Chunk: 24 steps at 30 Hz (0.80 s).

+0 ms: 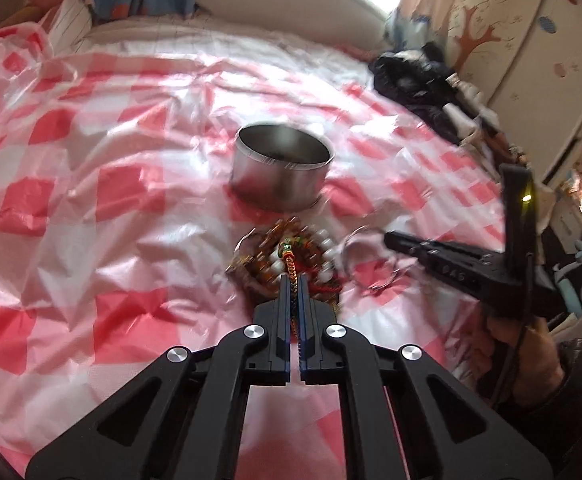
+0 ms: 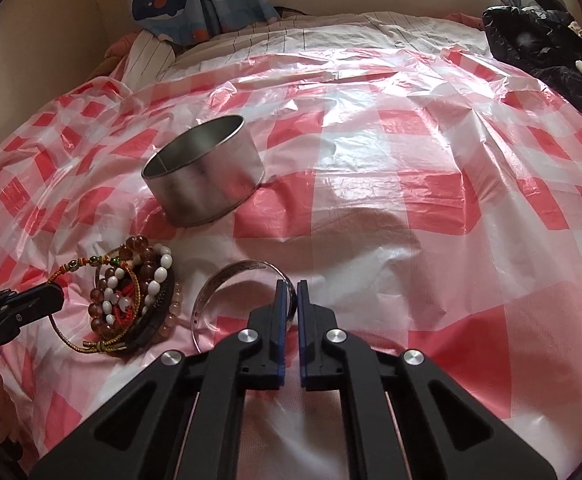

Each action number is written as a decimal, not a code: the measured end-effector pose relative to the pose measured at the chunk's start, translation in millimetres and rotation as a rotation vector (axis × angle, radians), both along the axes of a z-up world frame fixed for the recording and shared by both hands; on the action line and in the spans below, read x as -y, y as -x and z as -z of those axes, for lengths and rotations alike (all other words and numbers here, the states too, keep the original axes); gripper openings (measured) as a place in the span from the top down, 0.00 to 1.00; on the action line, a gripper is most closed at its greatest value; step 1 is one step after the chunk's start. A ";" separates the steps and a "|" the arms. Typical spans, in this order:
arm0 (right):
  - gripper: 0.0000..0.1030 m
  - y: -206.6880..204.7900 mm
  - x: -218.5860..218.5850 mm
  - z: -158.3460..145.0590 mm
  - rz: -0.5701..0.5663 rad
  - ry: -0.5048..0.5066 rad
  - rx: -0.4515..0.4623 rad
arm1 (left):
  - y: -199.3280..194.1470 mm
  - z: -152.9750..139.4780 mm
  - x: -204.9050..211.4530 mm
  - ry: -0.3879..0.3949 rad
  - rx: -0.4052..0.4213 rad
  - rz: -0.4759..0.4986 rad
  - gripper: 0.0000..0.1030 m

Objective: Organize jewelry
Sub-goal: 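Carry the silver bangle over the tin and open the right gripper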

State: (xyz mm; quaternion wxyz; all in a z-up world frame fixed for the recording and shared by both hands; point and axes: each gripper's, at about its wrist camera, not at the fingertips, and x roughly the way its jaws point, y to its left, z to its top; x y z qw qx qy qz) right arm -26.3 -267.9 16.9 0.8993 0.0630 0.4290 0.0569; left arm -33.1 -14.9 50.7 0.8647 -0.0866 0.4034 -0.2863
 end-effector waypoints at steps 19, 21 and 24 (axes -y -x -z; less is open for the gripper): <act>0.95 -4.7 5.6 -68.1 0.000 -0.108 0.279 | -53.9 -62.9 26.2 0.041 0.159 0.018 0.98; 0.95 -11.2 5.7 -69.7 0.002 -0.103 0.282 | -73.2 -62.3 34.1 0.046 0.155 0.014 0.98; 0.95 -23.6 4.2 -73.6 0.003 -0.082 0.290 | -98.3 -51.8 42.4 0.060 0.126 0.005 0.98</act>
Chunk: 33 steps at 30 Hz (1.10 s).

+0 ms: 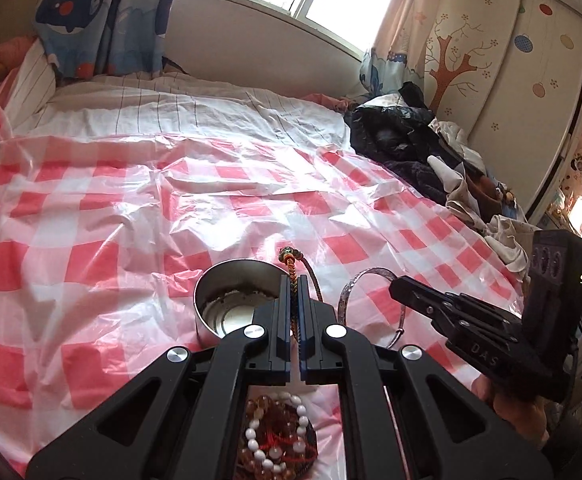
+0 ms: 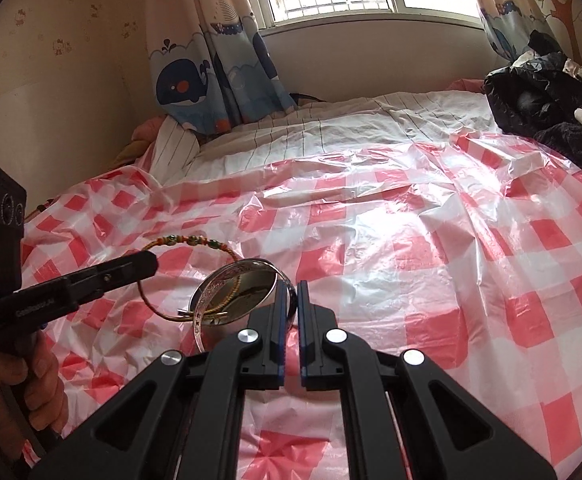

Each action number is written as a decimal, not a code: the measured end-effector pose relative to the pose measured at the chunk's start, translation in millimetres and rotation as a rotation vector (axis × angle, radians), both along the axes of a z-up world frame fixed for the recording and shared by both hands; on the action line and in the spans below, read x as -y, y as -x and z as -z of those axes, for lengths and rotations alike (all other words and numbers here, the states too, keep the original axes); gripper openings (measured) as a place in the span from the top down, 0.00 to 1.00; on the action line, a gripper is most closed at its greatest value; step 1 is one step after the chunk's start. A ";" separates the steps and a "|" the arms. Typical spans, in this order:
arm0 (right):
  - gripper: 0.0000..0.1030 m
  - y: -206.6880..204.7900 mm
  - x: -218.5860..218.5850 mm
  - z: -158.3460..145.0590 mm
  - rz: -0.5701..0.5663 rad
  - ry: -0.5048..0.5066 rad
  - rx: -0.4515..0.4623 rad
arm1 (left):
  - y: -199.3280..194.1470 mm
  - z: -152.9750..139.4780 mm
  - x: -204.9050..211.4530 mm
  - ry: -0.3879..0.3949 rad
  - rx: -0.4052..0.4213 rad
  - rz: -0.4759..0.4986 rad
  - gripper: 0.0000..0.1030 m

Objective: Organize jewelry
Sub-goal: 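Carry the silver bangle over the tin and open the right gripper, then close the left gripper on the brown beaded bracelet in the pile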

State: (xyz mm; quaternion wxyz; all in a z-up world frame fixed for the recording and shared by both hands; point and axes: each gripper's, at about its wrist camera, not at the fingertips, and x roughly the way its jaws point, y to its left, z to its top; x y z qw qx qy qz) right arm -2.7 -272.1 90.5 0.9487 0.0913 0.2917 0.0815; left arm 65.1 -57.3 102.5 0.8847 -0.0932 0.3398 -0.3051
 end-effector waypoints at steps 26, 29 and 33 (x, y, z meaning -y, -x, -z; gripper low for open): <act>0.69 19.6 -18.1 27.6 -0.042 0.030 -0.079 | 62.1 55.5 -46.8 -0.272 -0.123 -0.117 0.56; 0.69 42.4 -12.7 49.8 -0.045 -0.025 -0.162 | 66.7 58.8 -39.6 -0.253 -0.131 -0.096 0.56; 0.69 49.6 -27.1 49.8 -0.062 -0.002 -0.140 | 70.1 56.0 -27.2 -0.297 -0.092 -0.076 0.56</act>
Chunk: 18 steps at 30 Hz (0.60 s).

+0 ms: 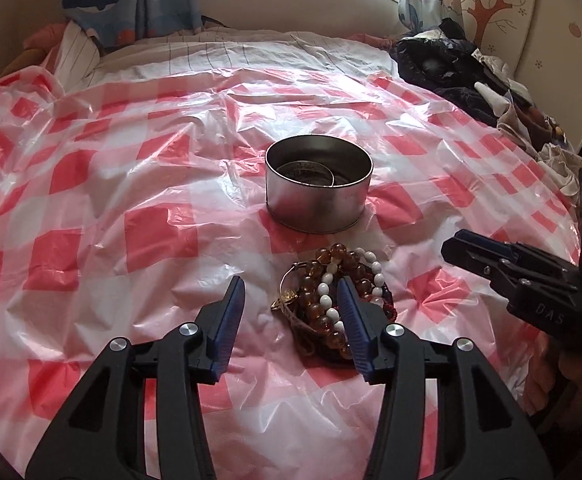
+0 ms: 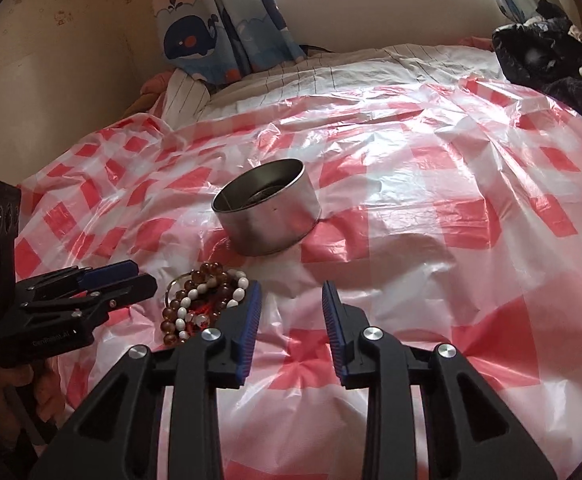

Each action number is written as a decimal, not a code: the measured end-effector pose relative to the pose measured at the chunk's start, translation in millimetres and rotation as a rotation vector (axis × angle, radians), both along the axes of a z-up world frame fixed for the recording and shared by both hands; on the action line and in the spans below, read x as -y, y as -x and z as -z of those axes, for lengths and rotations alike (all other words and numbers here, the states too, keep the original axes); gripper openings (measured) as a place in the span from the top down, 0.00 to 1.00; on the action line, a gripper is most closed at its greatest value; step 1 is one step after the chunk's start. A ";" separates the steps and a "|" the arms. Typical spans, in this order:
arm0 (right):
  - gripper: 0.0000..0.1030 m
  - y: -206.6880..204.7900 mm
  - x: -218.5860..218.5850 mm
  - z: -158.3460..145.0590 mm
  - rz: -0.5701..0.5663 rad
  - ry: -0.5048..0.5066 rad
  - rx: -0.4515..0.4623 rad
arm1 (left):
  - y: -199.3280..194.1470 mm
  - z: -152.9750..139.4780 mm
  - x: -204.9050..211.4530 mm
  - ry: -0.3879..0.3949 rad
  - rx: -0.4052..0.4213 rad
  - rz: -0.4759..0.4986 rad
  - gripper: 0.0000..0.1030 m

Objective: Organize jewelry
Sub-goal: 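Close the left gripper on the brown beaded bracelet in the pile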

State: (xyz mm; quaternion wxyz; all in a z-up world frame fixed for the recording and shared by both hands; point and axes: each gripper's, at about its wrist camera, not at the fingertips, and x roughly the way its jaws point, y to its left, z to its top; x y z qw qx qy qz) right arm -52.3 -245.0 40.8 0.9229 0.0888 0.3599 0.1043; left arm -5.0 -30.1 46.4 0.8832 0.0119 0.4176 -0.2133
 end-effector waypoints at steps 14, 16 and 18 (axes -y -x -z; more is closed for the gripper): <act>0.51 -12.7 14.6 16.2 0.071 -0.065 -0.048 | -27.5 5.7 51.1 -0.072 0.086 0.258 0.55; 0.49 -14.2 19.0 16.9 0.075 -0.095 -0.057 | -25.2 11.4 55.1 -0.081 0.075 0.280 0.64; 0.46 -15.2 20.8 16.2 0.072 -0.107 -0.057 | -24.8 15.7 58.4 -0.108 0.070 0.288 0.79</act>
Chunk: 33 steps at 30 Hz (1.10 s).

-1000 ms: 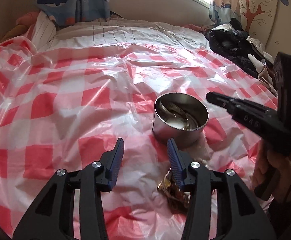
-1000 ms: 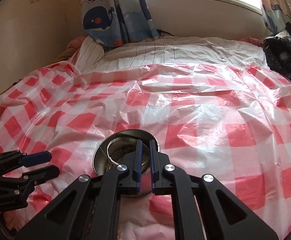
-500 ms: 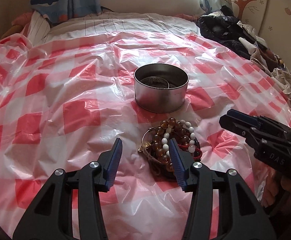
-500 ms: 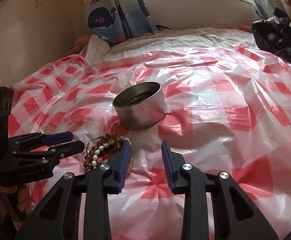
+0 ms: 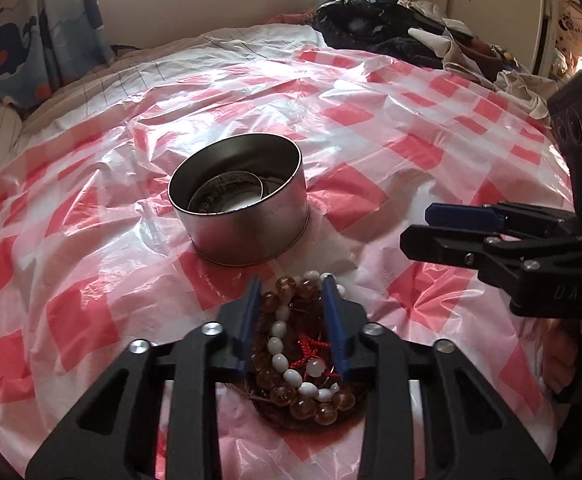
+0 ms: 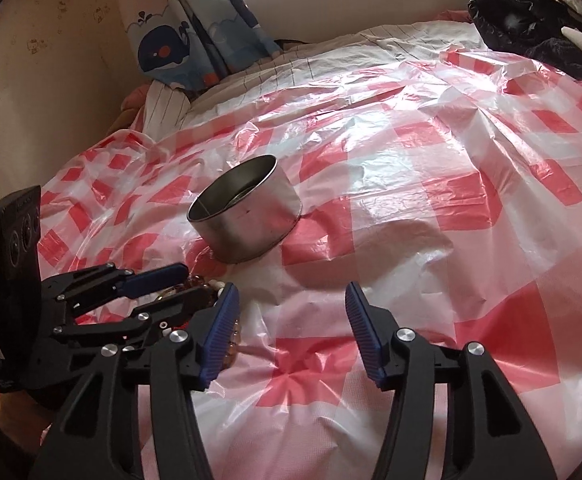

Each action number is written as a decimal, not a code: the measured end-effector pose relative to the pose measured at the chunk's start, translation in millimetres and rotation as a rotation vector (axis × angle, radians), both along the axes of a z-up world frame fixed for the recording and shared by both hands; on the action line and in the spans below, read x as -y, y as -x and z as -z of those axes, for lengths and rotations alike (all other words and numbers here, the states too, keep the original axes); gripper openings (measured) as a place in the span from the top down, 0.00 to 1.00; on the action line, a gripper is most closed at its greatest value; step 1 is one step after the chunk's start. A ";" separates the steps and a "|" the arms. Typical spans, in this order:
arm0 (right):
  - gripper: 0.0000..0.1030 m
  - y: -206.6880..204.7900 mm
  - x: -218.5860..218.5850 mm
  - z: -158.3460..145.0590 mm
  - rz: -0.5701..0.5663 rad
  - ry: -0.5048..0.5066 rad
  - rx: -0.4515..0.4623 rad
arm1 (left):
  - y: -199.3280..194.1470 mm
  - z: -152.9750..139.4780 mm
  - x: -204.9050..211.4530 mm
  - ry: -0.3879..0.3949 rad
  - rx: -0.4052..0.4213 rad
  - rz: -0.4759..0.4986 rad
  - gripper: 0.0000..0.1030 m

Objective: Organize jewelry
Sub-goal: 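Close the left gripper on the brown beaded bracelet in the pile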

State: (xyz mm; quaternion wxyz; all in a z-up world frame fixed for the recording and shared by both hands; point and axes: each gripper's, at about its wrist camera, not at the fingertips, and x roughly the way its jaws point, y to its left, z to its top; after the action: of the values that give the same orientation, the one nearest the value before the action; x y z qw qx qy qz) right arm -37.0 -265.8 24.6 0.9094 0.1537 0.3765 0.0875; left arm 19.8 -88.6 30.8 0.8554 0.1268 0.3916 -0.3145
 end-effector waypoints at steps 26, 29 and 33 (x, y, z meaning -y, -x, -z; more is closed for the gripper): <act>0.44 -2.0 -14.8 6.2 -0.054 0.003 -0.028 | -5.4 -2.0 -0.6 0.001 0.030 0.007 0.44; 0.44 -2.3 -14.3 6.8 -0.048 0.002 -0.031 | -8.0 3.0 -0.7 0.009 -0.018 0.016 0.78; 0.44 -2.9 -13.9 7.8 -0.045 0.001 -0.035 | -2.5 -6.6 -6.5 -0.001 -0.023 0.016 0.91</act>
State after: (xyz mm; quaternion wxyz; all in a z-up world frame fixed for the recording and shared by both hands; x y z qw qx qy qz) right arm -34.2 -252.0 16.7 0.9005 0.1461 0.3959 0.1052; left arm 22.3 -82.1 37.4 0.8481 0.1266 0.4006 -0.3229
